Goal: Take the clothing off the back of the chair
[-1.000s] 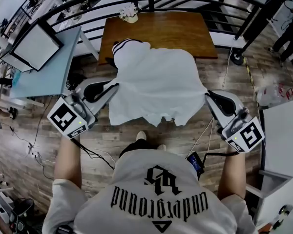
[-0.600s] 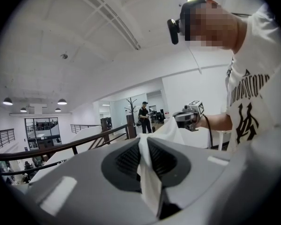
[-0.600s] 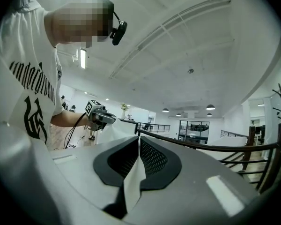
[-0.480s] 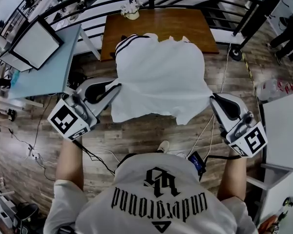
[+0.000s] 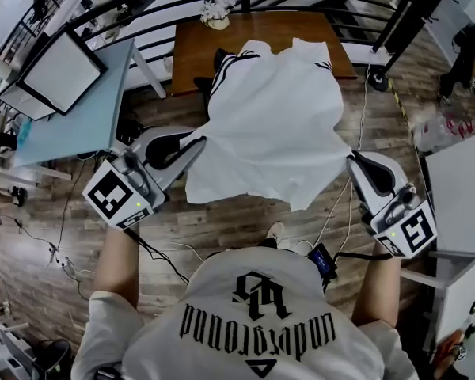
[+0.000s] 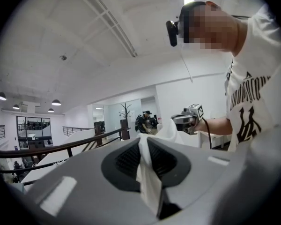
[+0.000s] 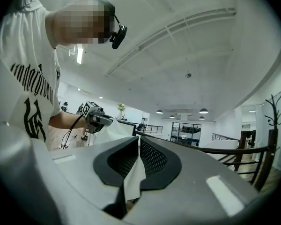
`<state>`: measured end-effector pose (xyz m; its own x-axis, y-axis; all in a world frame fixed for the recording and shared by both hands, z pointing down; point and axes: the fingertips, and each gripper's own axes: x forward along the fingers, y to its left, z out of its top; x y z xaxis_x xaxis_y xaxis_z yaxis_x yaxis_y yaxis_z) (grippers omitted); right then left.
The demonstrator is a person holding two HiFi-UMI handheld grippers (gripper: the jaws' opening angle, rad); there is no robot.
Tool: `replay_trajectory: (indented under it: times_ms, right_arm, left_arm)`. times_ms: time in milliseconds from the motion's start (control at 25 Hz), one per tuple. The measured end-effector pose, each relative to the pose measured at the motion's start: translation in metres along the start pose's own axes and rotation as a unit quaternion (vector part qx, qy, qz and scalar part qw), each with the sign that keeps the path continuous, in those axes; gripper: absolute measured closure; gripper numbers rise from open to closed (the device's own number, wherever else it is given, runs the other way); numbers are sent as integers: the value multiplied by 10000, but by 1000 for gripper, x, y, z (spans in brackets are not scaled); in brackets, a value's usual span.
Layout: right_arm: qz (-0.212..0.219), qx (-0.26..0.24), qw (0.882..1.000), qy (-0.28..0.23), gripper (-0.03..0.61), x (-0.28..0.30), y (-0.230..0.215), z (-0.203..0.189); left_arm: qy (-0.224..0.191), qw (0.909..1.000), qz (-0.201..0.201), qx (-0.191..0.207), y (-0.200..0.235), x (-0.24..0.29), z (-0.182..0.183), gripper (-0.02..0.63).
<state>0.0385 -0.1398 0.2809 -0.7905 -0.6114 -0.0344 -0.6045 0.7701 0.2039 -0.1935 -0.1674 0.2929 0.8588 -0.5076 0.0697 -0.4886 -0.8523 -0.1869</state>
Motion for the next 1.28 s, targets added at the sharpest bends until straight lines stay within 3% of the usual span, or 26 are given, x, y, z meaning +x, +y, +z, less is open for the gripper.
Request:
replay_trajectory:
  times_ms: [600,1280]
  right_arm:
    - [-461,-361,9980,-230,562,7,121,62]
    - [-401,16,9991,139,561,-13,219,45]
  left_arm:
    - [-283,9992,-255,93,-31,-113,30,535]
    - [-112,9985,-112,-517,-104,-182,-7,535]
